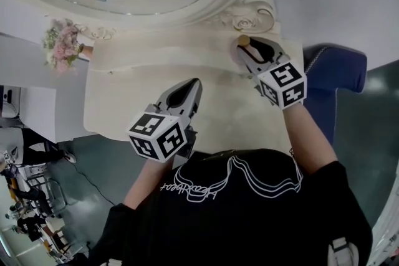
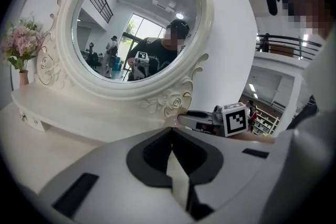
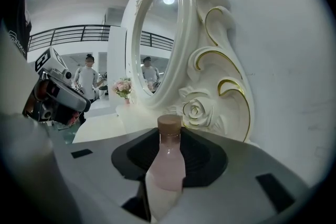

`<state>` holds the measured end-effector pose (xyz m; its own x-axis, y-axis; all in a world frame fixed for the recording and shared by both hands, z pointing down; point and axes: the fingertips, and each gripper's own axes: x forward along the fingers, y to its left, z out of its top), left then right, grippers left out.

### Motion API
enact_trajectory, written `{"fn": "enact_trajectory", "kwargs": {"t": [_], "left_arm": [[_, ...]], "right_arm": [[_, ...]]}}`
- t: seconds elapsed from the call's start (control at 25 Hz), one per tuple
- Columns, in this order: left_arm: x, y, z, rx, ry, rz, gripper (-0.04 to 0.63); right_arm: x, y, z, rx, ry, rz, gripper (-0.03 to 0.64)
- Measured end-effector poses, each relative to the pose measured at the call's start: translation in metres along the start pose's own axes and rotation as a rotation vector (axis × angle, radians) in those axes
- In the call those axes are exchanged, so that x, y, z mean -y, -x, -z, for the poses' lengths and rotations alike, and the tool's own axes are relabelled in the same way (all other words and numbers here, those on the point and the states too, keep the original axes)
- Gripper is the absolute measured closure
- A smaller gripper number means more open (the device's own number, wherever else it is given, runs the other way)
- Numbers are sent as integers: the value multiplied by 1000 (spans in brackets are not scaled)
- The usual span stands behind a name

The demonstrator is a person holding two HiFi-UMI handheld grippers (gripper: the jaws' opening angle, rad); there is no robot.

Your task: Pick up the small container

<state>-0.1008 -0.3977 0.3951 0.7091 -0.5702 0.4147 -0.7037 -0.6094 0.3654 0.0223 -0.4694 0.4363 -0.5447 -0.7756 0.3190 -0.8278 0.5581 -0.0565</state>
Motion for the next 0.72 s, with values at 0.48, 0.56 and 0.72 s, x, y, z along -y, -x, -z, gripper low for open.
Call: {"fn": "enact_trajectory", "kwargs": {"t": [0.48,0.56,0.72], "left_arm": [[1,11,1,23,6,-2,594],[2,13,0,30,13,-4,594],[8,17,2,38,20,-7,594]], "right_arm": [[2,1,2,-14,-8,30,495],[-1,3,1,-18,-12,26,495],[-11,12,-4,-8,3,13,495]]}}
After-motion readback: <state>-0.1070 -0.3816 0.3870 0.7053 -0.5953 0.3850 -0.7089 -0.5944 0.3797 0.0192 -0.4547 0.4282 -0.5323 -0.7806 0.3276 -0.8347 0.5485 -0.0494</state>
